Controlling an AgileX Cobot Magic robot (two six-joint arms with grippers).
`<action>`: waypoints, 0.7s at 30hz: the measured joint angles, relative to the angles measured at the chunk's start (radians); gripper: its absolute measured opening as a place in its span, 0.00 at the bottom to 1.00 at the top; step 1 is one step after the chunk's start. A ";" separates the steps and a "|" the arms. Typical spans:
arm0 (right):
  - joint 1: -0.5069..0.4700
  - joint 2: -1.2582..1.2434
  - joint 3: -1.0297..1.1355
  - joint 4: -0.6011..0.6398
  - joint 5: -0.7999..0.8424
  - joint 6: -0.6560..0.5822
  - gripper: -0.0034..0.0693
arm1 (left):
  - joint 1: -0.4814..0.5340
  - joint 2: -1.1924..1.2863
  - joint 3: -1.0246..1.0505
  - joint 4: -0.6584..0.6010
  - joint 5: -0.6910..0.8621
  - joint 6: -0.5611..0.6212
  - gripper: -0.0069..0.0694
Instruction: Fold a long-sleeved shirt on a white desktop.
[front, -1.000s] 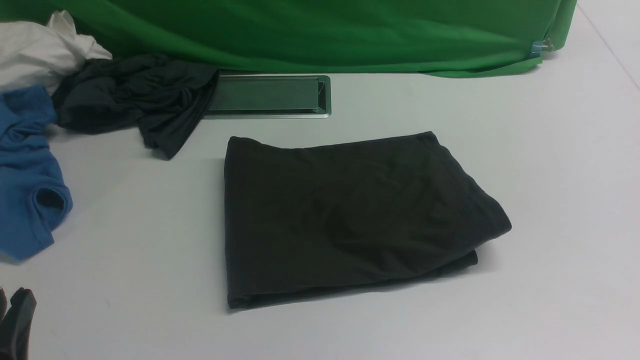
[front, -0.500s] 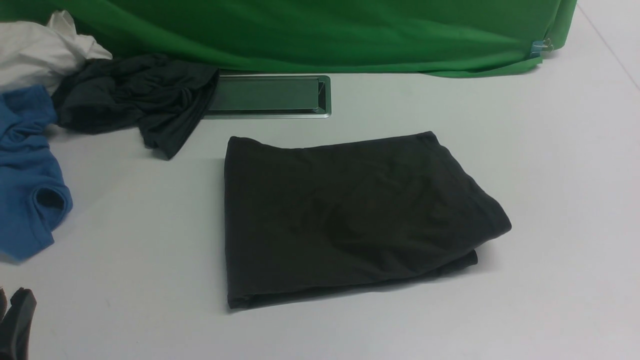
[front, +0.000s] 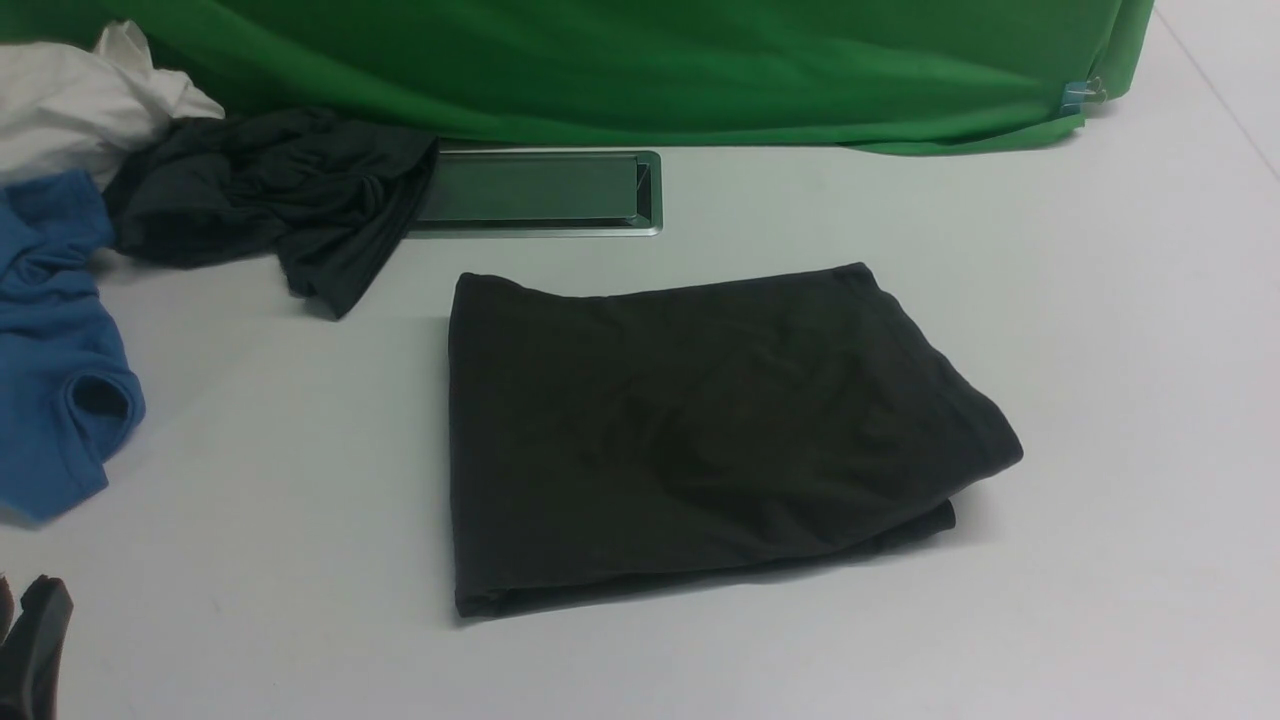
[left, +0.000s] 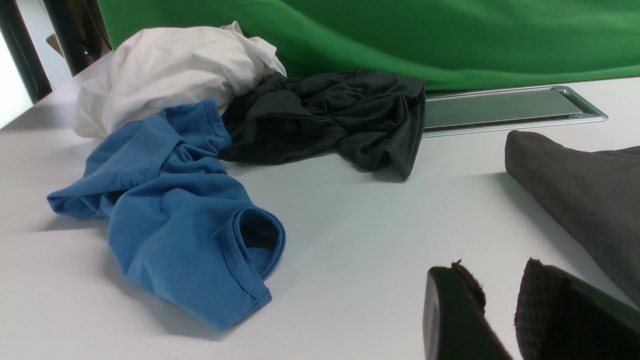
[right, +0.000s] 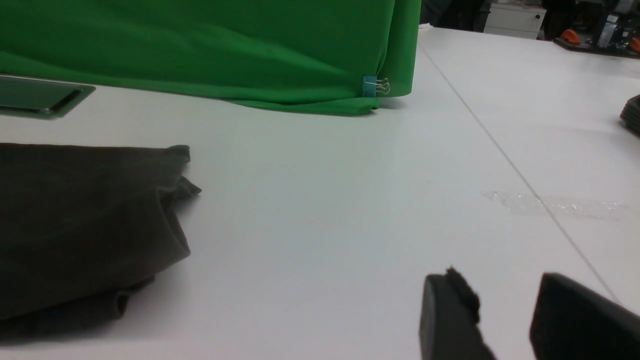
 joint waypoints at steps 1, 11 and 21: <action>0.000 0.000 0.000 0.000 0.000 0.000 0.38 | 0.000 0.000 0.000 0.000 0.000 0.000 0.36; 0.000 0.000 0.000 0.000 0.001 0.000 0.38 | 0.000 0.000 0.000 0.000 0.000 0.000 0.37; 0.000 0.000 0.000 0.000 0.001 0.000 0.38 | 0.000 0.000 0.000 0.000 0.000 0.000 0.38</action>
